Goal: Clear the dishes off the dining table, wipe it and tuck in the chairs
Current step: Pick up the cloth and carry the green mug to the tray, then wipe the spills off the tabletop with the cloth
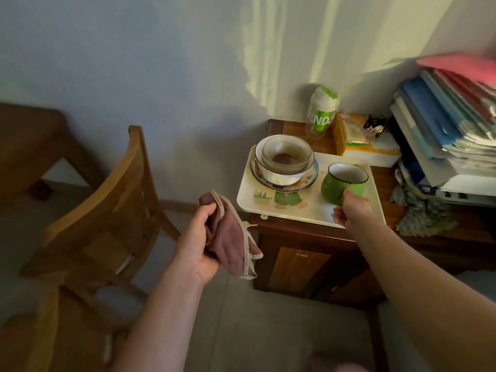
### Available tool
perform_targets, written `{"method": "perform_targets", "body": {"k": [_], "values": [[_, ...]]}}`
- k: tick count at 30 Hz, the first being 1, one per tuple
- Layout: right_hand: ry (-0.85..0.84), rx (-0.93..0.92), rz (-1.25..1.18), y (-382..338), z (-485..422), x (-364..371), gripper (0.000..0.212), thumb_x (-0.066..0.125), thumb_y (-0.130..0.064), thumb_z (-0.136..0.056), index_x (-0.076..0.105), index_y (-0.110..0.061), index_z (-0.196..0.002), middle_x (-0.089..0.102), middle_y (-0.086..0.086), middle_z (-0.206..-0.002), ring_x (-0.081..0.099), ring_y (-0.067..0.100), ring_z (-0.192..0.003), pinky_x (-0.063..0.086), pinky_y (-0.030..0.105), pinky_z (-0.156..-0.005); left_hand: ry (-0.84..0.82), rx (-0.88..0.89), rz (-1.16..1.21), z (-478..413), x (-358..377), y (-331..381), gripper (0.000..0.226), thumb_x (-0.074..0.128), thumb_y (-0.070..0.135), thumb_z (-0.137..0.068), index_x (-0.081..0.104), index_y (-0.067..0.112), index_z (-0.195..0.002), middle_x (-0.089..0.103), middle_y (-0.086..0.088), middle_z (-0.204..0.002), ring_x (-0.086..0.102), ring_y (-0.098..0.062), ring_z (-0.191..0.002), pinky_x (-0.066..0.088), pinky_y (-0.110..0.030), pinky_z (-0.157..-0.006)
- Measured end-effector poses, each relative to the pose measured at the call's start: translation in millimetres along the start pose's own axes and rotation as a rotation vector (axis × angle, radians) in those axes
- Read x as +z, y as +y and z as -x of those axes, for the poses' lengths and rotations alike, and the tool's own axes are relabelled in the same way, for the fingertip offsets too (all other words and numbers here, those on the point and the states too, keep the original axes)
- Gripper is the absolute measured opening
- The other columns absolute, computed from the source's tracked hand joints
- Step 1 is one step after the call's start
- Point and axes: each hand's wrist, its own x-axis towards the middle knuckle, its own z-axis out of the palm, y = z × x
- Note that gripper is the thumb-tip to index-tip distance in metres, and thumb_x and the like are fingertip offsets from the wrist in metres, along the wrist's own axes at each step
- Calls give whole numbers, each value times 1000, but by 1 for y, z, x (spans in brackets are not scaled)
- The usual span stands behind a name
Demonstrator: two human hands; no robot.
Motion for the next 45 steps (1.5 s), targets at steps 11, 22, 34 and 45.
{"method": "perform_targets", "body": {"k": [11, 22, 34, 45], "values": [[-201, 164, -115, -5, 6, 3, 42, 44, -33, -103, 43, -5, -134, 49, 23, -117, 56, 31, -96, 52, 43, -81, -36, 26, -4, 3, 8, -11, 27, 63, 32, -90, 70, 10, -102, 76, -12, -84, 74, -25, -67, 57, -38, -64], [-430, -181, -2, 5, 168, 29, 16, 50, -16, -99, 61, -7, -106, 55, 7, -75, 47, 14, -55, 33, 26, -50, -89, 97, 35, 53, -36, -11, 23, 62, 33, -91, 70, 13, -99, 77, -11, -87, 74, -25, -75, 56, -41, -75], [-1030, -886, 484, 89, 437, 98, 18, 78, -23, -82, 68, -8, -84, 64, 8, -71, 54, 11, -63, 48, 32, -61, 21, 335, 116, 192, -223, 24, 35, 55, 33, -95, 70, 8, -115, 73, -18, -110, 71, -32, -97, 55, -53, -89], [-1237, -687, 290, 218, 681, 180, 14, 56, -22, -97, 54, -12, -88, 57, 5, -79, 53, 16, -73, 45, 31, -64, 305, 538, 73, 336, -482, 23, 60, 81, 19, -65, 63, 11, -122, 75, -11, -105, 73, -25, -92, 59, -46, -81]]}}
